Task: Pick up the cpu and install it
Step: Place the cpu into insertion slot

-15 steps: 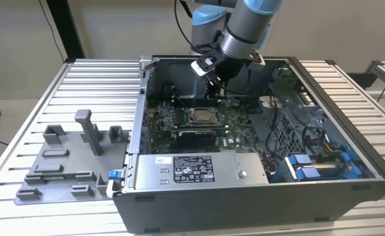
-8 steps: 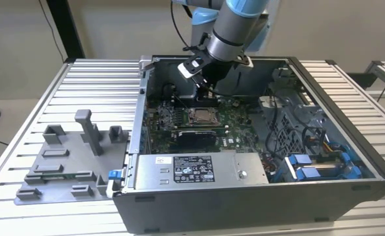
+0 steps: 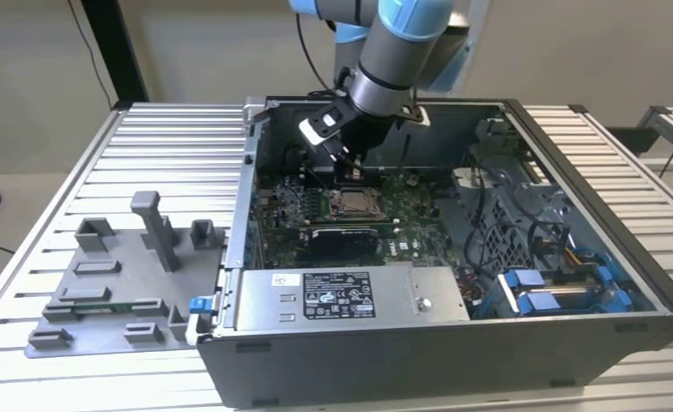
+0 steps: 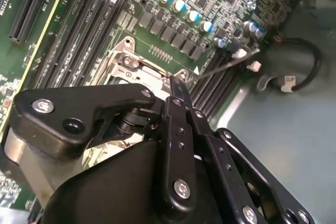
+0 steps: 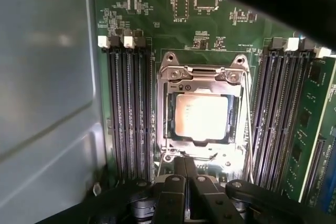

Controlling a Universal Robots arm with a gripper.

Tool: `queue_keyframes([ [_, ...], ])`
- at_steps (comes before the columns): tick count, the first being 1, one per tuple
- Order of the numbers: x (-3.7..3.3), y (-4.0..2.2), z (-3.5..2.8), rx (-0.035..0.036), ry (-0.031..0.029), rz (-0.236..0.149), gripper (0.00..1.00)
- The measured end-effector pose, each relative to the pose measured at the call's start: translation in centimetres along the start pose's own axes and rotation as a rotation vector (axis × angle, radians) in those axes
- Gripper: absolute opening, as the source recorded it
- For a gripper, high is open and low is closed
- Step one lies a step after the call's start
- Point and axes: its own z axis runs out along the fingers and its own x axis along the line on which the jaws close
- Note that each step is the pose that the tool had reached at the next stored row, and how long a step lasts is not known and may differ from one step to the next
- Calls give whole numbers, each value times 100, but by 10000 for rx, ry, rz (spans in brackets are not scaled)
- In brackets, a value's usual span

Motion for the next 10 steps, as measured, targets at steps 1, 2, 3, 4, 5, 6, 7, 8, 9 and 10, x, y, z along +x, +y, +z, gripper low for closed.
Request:
queue_keyframes([
  [1,-2,2,18,-4,-2,-1,0],
  [2,-5,4,36,-8,-6,0,0],
  [3,-7,6,54,-10,-10,1,0],
  [4,-9,9,73,-11,-13,1,0],
  [5,-11,12,90,-13,-14,1,0],
  [6,-14,14,108,-13,-16,2,0],
  [7,-16,17,126,-14,-17,3,0],
  [8,-19,19,144,-14,-18,4,0],
  [9,-21,21,163,-15,-18,6,0],
  [10,-23,23,177,-15,-18,6,0],
])
